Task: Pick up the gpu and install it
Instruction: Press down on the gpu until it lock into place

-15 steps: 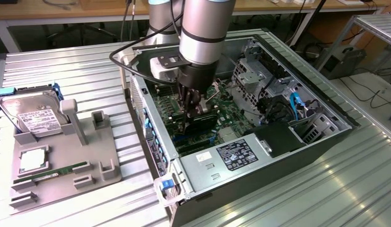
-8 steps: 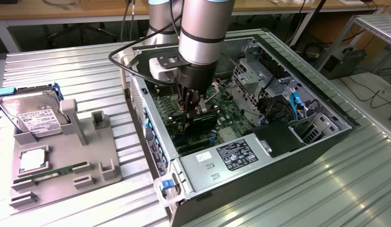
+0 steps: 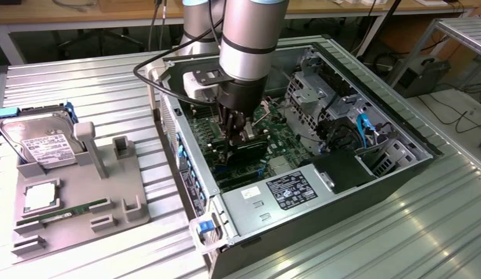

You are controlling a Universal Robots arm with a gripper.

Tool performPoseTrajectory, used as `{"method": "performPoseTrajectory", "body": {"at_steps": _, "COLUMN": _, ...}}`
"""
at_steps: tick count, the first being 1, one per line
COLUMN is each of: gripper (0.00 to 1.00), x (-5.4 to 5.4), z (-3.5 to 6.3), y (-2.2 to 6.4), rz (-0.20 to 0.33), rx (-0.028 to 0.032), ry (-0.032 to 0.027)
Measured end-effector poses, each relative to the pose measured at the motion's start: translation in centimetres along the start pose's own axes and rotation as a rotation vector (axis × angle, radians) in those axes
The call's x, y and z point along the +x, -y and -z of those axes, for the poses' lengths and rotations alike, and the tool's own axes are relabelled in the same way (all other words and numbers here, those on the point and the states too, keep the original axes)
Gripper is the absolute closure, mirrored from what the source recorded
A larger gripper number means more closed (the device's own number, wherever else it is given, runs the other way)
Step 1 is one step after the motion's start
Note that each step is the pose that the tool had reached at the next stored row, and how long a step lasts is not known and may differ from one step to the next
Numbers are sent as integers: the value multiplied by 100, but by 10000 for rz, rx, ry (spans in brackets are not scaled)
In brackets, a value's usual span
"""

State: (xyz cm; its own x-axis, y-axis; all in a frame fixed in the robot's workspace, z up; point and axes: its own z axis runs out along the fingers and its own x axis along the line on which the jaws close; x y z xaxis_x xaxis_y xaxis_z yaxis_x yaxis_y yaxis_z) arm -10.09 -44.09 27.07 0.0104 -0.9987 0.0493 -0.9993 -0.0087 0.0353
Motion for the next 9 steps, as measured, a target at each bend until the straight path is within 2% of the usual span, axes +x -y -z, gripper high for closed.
{"method": "performPoseTrajectory", "body": {"at_steps": 6, "gripper": 89, "x": 0, "z": -16, "y": -6, "rz": 0, "rx": 1, "ry": 8}}
{"method": "performPoseTrajectory", "body": {"at_steps": 8, "gripper": 89, "x": 1, "z": 36, "y": -8, "rz": -2, "rx": 10, "ry": 37}}
{"method": "performPoseTrajectory", "body": {"at_steps": 9, "gripper": 89, "x": 5, "z": 86, "y": -9, "rz": -1, "rx": 4, "ry": 23}}
